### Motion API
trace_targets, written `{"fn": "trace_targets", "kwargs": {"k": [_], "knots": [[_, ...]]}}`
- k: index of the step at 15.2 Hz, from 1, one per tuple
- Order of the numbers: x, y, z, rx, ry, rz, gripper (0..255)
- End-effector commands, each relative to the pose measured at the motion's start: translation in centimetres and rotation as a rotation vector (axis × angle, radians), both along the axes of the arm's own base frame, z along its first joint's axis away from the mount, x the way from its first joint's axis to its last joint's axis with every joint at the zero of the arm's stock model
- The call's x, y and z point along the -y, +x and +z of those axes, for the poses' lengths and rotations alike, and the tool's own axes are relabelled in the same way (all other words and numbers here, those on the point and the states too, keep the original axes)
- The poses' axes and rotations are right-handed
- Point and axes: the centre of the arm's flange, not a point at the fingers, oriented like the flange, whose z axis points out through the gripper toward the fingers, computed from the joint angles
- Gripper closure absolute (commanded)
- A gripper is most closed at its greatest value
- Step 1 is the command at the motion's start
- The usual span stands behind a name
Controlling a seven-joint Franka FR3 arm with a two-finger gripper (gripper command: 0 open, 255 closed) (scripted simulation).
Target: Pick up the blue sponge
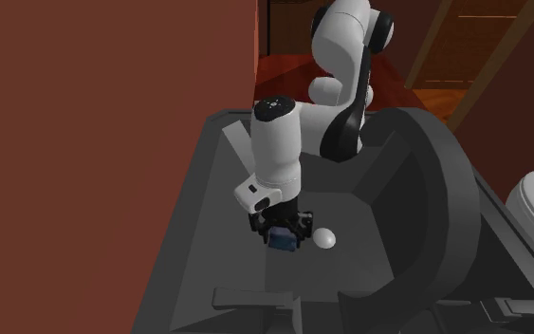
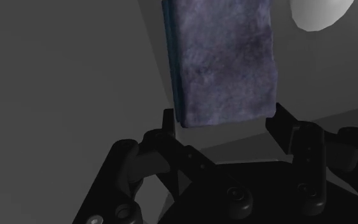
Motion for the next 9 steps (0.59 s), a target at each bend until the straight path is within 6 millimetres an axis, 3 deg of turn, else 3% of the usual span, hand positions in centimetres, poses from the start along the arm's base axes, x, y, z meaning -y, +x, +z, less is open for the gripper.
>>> {"fn": "trace_targets", "kwargs": {"k": [1,7,9], "knots": [[0.0,-0.1,1.1,0.0,0.0,0.0,255],[0.0,-0.1,4.3,0.0,0.0,0.0,255],[0.0,-0.1,4.4,0.0,0.0,0.0,255]]}}
